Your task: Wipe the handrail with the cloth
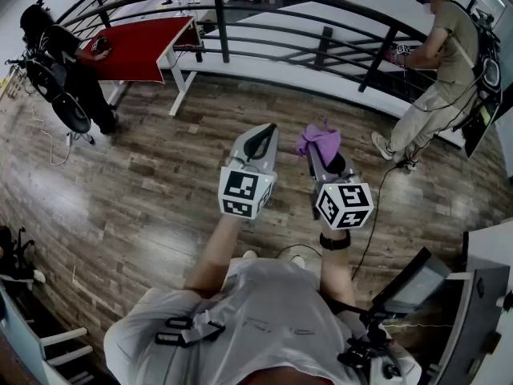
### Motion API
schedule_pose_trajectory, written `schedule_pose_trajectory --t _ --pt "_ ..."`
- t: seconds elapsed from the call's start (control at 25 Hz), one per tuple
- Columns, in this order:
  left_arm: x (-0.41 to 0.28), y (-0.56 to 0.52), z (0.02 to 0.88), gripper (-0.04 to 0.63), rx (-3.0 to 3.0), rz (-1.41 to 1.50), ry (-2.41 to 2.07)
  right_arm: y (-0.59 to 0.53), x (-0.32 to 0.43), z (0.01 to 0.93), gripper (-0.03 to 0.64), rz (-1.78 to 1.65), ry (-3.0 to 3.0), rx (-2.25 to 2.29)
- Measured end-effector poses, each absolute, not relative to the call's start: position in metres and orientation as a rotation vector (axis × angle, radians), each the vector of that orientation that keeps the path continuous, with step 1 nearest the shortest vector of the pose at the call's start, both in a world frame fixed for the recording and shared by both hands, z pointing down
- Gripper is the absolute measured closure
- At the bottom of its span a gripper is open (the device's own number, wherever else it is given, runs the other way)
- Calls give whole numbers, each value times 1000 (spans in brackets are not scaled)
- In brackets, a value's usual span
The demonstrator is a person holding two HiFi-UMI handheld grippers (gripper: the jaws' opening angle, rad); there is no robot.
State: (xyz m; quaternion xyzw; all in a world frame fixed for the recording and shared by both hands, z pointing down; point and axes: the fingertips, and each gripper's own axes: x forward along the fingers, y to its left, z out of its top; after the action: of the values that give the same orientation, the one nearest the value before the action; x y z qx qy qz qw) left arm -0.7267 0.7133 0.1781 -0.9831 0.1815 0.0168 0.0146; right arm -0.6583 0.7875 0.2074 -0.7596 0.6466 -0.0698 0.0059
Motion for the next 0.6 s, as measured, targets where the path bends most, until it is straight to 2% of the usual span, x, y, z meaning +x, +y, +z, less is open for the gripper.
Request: schedule_pose_trajectory --t 0.2,0.44,0.6 --pt "-745 703 184 594 -3077 64 583 782 -671 218 523 -287 1985 -2375" --pt "-792 660 191 594 -3113 81 664 731 -737 227 515 -329 2120 -2280" --pt "-793 644 200 595 -3129 77 713 719 -734 233 515 -335 2150 -2287"
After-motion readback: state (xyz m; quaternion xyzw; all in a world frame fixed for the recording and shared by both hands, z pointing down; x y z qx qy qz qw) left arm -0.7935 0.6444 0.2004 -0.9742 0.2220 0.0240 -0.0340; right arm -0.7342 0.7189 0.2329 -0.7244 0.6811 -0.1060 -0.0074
